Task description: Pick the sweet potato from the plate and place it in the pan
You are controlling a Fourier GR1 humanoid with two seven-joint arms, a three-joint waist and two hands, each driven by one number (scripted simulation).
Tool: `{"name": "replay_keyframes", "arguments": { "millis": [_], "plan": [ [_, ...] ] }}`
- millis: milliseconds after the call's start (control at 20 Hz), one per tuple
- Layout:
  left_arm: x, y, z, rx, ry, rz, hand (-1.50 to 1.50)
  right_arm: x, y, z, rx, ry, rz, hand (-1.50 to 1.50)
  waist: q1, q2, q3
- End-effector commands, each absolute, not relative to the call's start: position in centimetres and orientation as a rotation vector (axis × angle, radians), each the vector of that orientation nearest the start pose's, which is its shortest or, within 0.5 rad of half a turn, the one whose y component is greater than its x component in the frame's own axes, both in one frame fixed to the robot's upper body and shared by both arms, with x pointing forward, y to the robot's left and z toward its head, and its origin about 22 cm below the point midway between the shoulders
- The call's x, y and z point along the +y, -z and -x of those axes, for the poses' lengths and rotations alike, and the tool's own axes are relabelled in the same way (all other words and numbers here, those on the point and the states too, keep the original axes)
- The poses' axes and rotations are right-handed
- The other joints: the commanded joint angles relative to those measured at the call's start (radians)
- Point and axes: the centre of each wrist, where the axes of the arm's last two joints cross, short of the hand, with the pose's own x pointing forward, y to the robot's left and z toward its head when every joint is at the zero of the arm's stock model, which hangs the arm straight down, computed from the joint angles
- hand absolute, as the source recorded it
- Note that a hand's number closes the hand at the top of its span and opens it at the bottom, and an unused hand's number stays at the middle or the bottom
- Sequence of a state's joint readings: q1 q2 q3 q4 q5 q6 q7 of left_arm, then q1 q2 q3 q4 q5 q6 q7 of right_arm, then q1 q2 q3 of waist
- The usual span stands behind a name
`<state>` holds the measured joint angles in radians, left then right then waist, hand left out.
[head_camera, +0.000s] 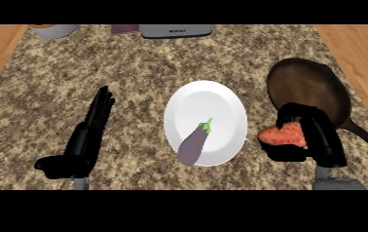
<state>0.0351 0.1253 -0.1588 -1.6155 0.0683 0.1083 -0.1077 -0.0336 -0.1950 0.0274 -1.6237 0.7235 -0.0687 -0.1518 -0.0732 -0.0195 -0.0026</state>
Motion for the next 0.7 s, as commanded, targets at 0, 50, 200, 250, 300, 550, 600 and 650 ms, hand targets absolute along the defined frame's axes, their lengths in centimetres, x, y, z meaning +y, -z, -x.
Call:
{"name": "replay_keyframes", "arguments": {
  "millis": [0, 50, 200, 250, 300, 550, 600, 650],
  "plan": [
    [22.1, -1.2, -23.3, -1.702, 0.124, 0.027, 0.00, -30.4, -6.4, -22.0, -1.692, -0.612, 0.776, 1.50, 0.050, 0.014, 0.002],
    [20.0, -0.4, -24.5, -1.680, 0.118, 0.044, 0.00, -30.2, -6.0, -22.0, -1.688, -0.569, 0.787, 1.50, 0.055, 0.018, 0.002],
    [20.4, -0.9, -24.6, -1.701, 0.108, 0.040, 0.00, -32.1, -5.8, -23.2, -1.701, -0.522, 0.885, 1.50, 0.070, 0.019, 0.003],
    [20.4, 0.2, -24.2, -1.686, 0.138, 0.062, 0.00, -33.0, -6.0, -23.4, -1.701, -0.537, 0.910, 1.50, 0.071, 0.019, 0.003],
    [20.8, -1.6, -25.0, -1.696, 0.133, 0.066, 0.00, -34.2, -3.7, -24.7, -1.699, -0.521, 0.966, 1.50, 0.075, 0.021, 0.003],
    [20.4, -0.6, -24.3, -1.703, 0.135, 0.069, 0.00, -37.1, -4.7, -28.6, -1.730, -0.473, 1.171, 1.50, 0.087, 0.024, 0.004],
    [20.9, -0.8, -24.9, -1.698, 0.134, 0.072, 0.00, -36.9, -3.5, -29.6, -1.728, -0.473, 1.157, 1.50, 0.087, 0.024, 0.004],
    [20.5, -1.4, -24.1, -1.695, 0.131, 0.067, 0.00, -35.8, -2.3, -30.1, -1.740, -0.384, 1.145, 1.50, 0.091, 0.023, 0.004]
  ]
}}
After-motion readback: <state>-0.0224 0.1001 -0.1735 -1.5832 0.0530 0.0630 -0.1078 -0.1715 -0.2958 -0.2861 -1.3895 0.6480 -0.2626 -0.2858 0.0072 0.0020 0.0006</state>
